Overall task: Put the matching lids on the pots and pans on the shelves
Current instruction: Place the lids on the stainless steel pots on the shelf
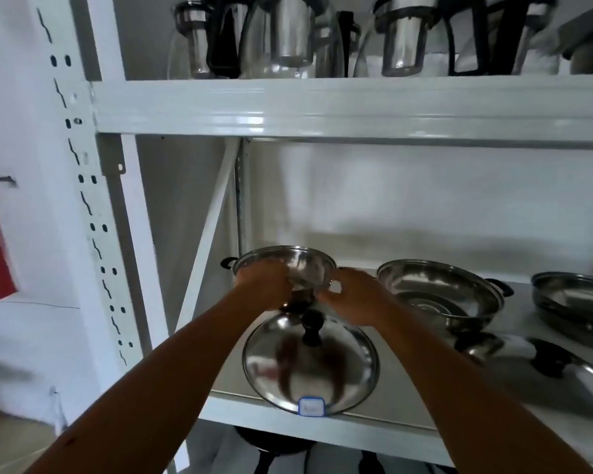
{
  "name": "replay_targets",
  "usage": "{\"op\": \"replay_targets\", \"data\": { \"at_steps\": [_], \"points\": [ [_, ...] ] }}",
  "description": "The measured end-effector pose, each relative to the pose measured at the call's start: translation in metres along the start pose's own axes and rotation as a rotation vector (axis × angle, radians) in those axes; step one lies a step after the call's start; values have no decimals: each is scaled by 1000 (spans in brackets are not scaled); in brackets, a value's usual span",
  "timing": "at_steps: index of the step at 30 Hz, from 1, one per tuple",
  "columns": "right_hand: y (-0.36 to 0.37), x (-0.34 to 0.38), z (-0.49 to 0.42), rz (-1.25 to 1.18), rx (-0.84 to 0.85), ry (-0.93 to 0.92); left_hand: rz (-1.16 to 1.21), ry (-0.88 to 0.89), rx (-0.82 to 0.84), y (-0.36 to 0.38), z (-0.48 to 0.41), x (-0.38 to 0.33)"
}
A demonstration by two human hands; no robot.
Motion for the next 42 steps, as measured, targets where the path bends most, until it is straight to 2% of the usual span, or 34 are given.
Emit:
{"op": "replay_targets", "data": {
  "at_steps": [2, 5, 9, 14, 21, 25, 27, 30, 32, 37, 42],
  "points": [
    [28, 13, 3, -65, 140, -36, -50, -9, 19, 6, 1, 17],
    [61, 20, 10, -1, 202, -75, -25, -20, 27, 20, 1, 41],
    [52, 16, 10, 28, 119, -65, 32, 22, -8, 29, -10, 56],
    [-3, 16, 31, 19, 14, -55, 123, 146, 7, 33, -12, 52],
    [-68, 14, 39, -103, -186, -39, 236, 372, -147, 14, 44, 41],
    [-70, 14, 18, -132, -277, -31, 372, 484, -121, 5, 69, 36],
    [-65, 16, 2, -126, -291, -41, 561, 335, -186, -9, 66, 48],
    [-53, 24, -25, -121, -299, -92, 820, -99, -402, -28, 48, 102],
    [-42, 29, -42, -116, -287, -122, 898, -237, -452, -32, 37, 120],
    [-13, 46, -78, -90, -244, -180, 746, -246, -352, -32, 9, 110],
    [14, 52, -107, -113, -203, -183, 695, -227, -335, -24, -9, 103]
  ]
}}
Point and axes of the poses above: each hand's wrist, its own z-axis away from the middle knuckle, its own y-axis out of the palm, x = y × z, the point moved 9 cm from there along -z, towards the middle knuckle, and after that the axes turned 1 degree about x, right-handed, at the moved point
